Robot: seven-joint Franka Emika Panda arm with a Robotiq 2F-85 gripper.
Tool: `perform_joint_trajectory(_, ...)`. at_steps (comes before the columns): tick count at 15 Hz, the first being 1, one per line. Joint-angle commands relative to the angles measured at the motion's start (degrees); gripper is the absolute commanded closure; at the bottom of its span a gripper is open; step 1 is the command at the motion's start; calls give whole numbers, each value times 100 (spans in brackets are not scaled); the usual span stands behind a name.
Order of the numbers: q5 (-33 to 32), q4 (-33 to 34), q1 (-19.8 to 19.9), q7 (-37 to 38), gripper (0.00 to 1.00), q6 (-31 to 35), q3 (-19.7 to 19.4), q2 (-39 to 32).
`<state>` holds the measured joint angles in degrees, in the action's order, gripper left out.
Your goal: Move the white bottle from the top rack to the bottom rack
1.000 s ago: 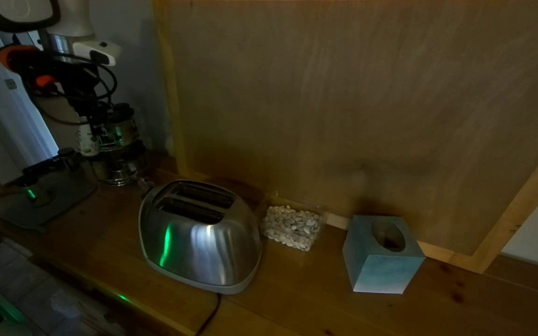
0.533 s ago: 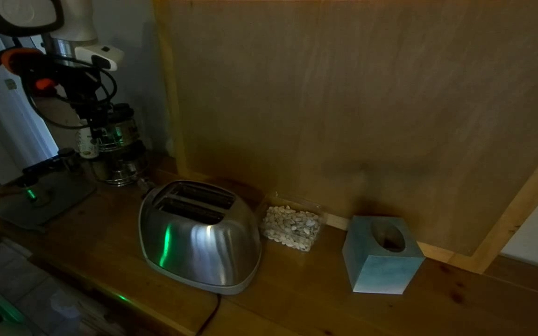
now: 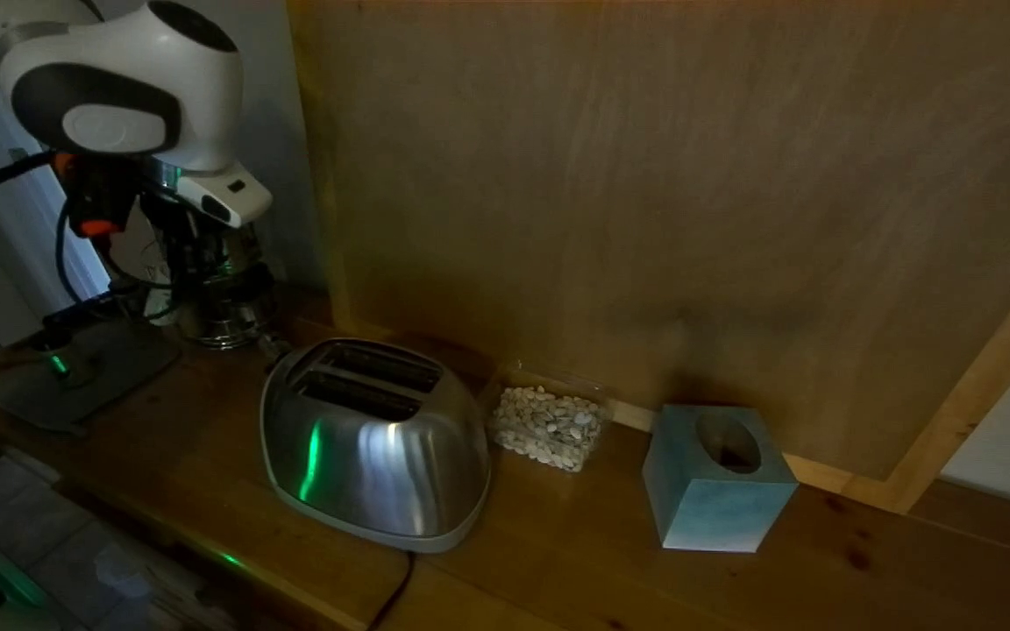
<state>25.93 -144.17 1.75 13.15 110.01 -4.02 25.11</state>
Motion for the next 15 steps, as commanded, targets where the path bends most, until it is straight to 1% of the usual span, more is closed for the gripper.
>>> perform_joint_trajectory(1, 591, -300, 202, 357, 80, 355, -59, -118)
perform_joint_trajectory(5, 1297, -574, 303, 656, 80, 785, -108, -298)
perform_joint_trajectory(11, 2525, -937, 382, 1090, 80, 1361, -51, -530)
perform_joint_trajectory(12, 2656, -1001, 394, 1088, 80, 1505, -24, -536)
perform_joint_trajectory(13, 2320, -875, 419, 973, 80, 1238, -21, -507)
perform_joint_trajectory(14, 2349, -905, 420, 963, 55, 1277, -17, -533)
perform_joint_trajectory(15, 2347, -904, 420, 962, 55, 1277, -10, -537)
